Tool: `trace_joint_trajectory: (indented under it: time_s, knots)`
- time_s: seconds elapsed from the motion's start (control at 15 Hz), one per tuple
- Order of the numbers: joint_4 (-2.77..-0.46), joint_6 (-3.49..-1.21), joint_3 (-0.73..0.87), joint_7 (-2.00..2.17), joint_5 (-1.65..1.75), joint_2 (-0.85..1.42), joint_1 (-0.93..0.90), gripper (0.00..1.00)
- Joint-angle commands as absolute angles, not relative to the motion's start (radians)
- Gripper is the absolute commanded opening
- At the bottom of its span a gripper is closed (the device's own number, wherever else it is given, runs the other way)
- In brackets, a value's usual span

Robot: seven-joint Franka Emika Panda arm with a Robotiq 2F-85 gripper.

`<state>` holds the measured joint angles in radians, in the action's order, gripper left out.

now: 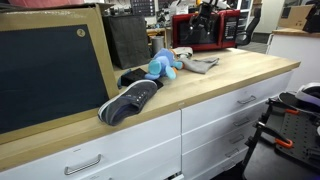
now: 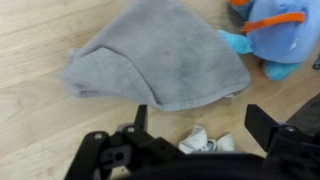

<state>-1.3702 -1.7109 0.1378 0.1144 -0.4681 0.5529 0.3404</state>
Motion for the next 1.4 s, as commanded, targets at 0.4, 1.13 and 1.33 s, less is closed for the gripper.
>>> trace_joint_trajectory:
  time_s: [0.4, 1.13, 1.33]
  knots:
    - [-1.428, -1.704, 0.169, -0.067, -0.236, 0.598, 0.371, 1.0]
    - [-1.683, -1.846, 0.154, -0.177, -0.164, 0.526, 0.334, 1.0]
    - [-1.739, -1.897, 0.147, -0.195, -0.167, 0.508, 0.324, 0.66]
